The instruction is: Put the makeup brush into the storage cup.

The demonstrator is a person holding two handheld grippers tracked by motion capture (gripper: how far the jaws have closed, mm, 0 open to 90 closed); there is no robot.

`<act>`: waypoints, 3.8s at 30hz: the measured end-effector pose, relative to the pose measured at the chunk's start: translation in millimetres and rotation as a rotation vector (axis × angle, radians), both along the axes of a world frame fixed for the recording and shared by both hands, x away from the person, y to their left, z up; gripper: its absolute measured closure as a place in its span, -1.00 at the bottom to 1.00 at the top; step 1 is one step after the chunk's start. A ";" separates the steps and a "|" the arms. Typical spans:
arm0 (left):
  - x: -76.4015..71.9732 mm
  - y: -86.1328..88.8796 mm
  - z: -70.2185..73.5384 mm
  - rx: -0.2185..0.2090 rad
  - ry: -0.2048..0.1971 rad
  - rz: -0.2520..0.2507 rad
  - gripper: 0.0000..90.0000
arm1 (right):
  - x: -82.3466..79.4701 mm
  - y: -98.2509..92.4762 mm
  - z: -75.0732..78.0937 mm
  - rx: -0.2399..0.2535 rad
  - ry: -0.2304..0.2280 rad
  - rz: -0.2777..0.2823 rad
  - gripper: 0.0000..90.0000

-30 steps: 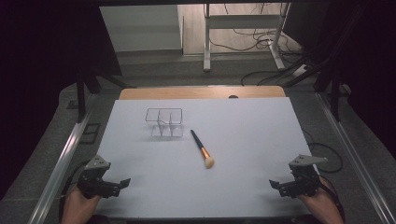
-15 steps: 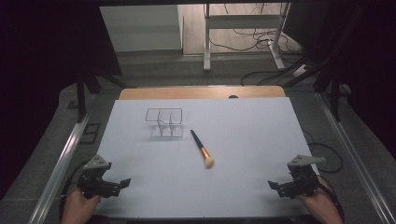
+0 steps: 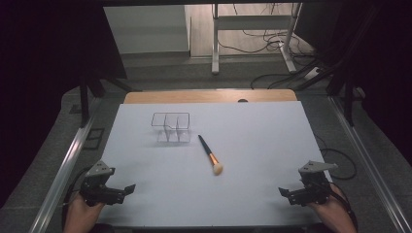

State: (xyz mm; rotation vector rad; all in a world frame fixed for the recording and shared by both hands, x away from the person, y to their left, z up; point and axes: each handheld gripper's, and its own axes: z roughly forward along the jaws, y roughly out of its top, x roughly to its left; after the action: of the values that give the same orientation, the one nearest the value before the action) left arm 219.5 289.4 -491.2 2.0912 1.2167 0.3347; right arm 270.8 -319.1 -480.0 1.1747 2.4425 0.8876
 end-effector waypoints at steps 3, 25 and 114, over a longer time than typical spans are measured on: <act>0.3 -0.6 -0.3 0.001 0.006 0.003 -1.00 | 0.0 0.5 1.3 -0.004 -0.007 0.000 -1.00; 2.0 -4.2 -4.2 0.053 0.027 -0.004 -1.00 | 1.6 11.3 9.3 0.007 -0.007 0.003 -1.00; 2.9 -7.7 -5.9 0.092 0.027 -0.023 -1.00 | 85.3 97.7 30.0 -0.077 0.149 0.089 -1.00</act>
State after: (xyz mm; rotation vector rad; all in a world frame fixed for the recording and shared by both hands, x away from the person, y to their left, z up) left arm 222.4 281.7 -497.1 2.1931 1.2125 0.3594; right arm 356.0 -221.4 -450.0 1.1503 2.6409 0.7468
